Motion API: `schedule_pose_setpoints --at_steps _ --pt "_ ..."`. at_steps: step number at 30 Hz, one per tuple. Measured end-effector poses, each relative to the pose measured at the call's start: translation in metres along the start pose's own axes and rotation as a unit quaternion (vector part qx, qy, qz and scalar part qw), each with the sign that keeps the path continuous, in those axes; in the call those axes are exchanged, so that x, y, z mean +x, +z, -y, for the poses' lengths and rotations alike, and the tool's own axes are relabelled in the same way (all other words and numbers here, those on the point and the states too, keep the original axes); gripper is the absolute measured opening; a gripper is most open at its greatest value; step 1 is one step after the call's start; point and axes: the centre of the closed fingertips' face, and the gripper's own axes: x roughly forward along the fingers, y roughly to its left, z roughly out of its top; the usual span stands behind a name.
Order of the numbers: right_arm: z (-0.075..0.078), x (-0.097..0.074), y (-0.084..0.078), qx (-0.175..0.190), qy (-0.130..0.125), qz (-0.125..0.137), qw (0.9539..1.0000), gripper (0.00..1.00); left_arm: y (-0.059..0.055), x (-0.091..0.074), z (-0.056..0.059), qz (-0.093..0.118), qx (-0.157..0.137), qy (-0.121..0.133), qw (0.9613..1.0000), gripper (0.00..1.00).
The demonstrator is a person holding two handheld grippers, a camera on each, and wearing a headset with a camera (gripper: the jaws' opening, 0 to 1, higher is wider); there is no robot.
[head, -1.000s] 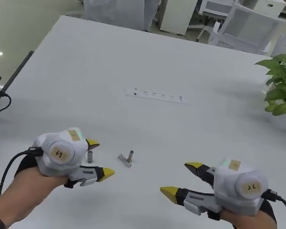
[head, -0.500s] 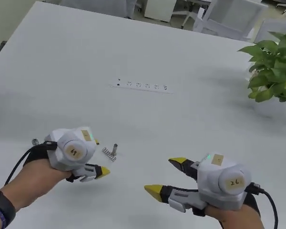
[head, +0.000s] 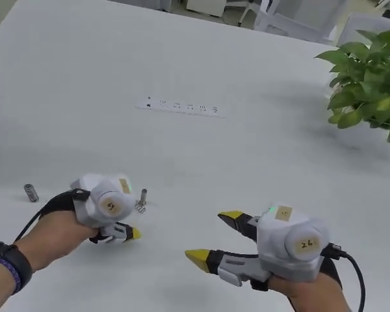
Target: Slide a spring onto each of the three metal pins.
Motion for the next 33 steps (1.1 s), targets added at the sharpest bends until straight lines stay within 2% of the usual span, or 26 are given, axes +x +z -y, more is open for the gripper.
schedule_pose_setpoints --at_steps 2,9,12,14,16,26,28,30,33 --pt "0.001 0.0 -0.001 0.001 0.0 -0.001 1.0 0.55 0.002 0.004 -0.001 0.008 -0.018 -0.004 0.9998 0.53" --pt "0.005 -0.001 -0.005 0.005 0.0 -0.003 1.0 0.54 0.004 0.015 -0.005 0.014 -0.035 -0.012 0.9992 0.54" --pt "0.005 -0.001 -0.006 0.008 0.0 -0.005 1.0 0.54 0.001 0.019 -0.006 0.009 -0.037 -0.015 0.9992 0.54" --pt "0.005 -0.001 -0.007 0.008 0.002 -0.005 1.0 0.54 -0.001 0.022 -0.006 0.008 -0.043 -0.021 0.9988 0.53" --pt "0.005 -0.001 -0.007 0.008 0.002 -0.005 0.9999 0.53 -0.002 0.022 -0.002 0.008 -0.056 -0.036 0.9977 0.53" --pt "0.005 0.001 -0.006 0.008 0.005 -0.004 0.9999 0.52 -0.013 0.015 0.005 -0.015 -0.041 -0.036 0.9984 0.46" --pt "0.005 0.0 -0.005 0.008 0.005 -0.002 1.0 0.52 -0.01 0.01 0.008 -0.01 -0.037 -0.035 0.9986 0.45" --pt "0.005 0.0 -0.003 0.009 0.005 0.002 0.9999 0.52 -0.005 0.007 0.003 0.0 -0.036 -0.023 0.9991 0.45" --pt "0.004 0.001 -0.004 0.008 0.007 0.0 0.9999 0.52 -0.004 0.011 -0.002 0.001 -0.039 -0.021 0.999 0.47"
